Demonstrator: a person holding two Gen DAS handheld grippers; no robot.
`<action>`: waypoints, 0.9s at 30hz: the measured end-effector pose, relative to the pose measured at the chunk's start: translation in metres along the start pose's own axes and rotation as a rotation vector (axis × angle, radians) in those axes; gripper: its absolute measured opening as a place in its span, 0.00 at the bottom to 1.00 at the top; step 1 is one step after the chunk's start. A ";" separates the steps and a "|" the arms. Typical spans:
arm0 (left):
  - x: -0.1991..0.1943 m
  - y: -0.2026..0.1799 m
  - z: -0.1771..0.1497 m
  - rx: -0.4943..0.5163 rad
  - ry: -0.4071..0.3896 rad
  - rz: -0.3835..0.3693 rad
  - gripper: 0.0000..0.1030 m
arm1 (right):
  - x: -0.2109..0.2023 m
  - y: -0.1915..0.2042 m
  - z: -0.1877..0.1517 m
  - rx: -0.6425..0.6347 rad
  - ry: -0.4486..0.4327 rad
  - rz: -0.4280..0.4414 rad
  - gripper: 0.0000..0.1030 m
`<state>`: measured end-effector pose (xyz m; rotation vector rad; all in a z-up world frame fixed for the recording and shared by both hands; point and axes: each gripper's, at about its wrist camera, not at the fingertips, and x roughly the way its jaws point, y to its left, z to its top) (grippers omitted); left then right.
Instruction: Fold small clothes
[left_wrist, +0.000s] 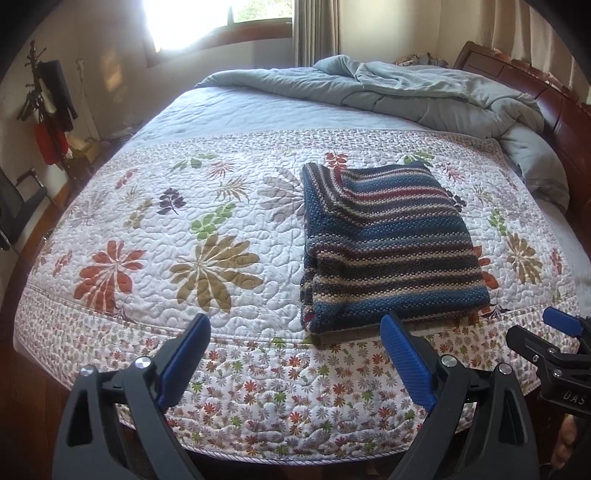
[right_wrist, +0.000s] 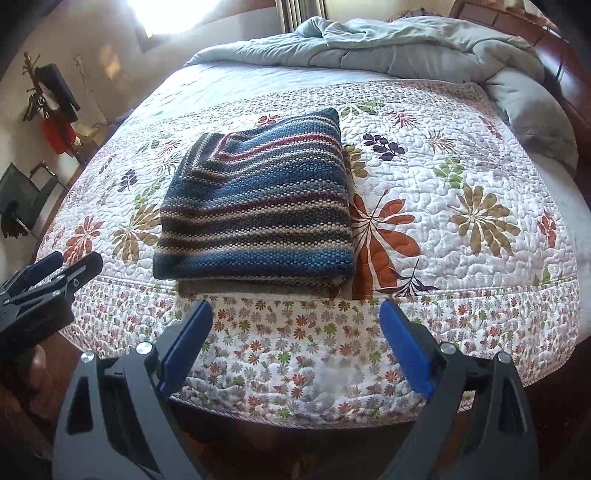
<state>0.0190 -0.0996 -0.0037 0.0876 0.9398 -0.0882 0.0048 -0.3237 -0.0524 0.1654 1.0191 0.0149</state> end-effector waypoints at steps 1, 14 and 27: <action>0.001 0.000 0.000 0.002 0.005 -0.001 0.91 | 0.001 -0.001 0.000 0.005 0.005 0.000 0.89; 0.013 -0.004 -0.002 0.003 0.040 -0.003 0.91 | 0.005 -0.001 0.000 0.001 0.007 -0.002 0.89; 0.018 -0.012 -0.003 0.008 0.053 -0.006 0.91 | 0.006 0.000 0.000 0.002 0.006 0.007 0.89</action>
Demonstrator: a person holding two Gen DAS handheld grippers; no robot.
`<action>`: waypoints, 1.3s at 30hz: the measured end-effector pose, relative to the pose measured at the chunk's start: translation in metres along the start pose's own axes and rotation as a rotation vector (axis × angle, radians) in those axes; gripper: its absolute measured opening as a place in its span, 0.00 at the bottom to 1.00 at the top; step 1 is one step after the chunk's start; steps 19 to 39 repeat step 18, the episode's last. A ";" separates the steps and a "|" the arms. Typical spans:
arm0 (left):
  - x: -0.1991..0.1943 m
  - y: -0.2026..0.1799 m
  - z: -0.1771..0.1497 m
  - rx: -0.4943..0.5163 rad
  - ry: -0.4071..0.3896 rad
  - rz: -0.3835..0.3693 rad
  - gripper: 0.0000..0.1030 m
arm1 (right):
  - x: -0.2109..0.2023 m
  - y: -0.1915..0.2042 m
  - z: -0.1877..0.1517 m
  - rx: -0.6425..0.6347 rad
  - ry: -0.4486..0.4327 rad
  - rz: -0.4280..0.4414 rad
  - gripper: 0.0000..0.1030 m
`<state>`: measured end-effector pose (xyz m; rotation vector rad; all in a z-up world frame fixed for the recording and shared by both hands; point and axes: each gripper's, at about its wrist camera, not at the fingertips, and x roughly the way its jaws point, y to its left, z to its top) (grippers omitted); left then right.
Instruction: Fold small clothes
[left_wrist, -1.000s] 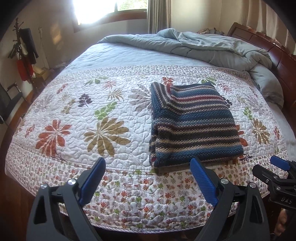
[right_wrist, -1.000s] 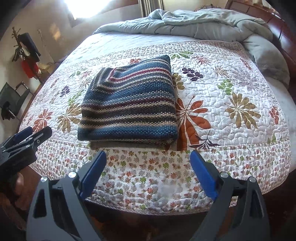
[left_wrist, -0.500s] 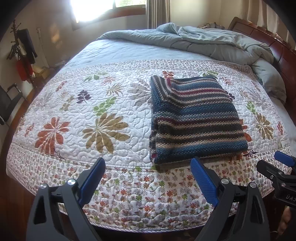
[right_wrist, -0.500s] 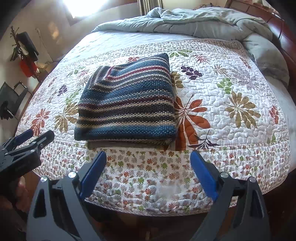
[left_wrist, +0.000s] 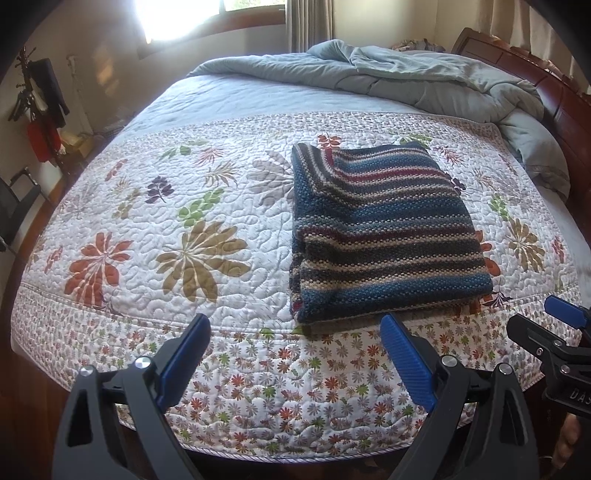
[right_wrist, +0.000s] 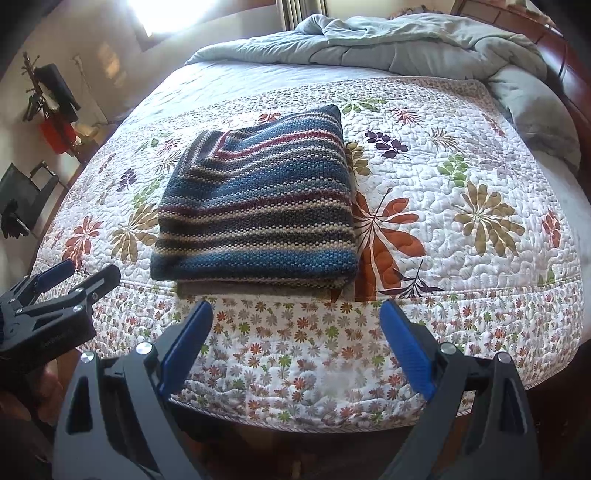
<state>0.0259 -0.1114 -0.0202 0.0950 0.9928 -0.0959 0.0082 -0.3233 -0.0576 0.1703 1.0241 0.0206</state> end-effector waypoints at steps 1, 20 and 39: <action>0.000 0.000 0.000 0.001 -0.001 0.001 0.91 | 0.000 0.000 0.000 0.000 0.001 0.001 0.89; 0.003 -0.002 -0.001 -0.009 0.010 0.001 0.91 | 0.004 -0.001 0.000 0.009 0.008 0.005 0.89; 0.003 -0.002 -0.001 -0.009 0.010 0.001 0.91 | 0.004 -0.001 0.000 0.009 0.008 0.005 0.89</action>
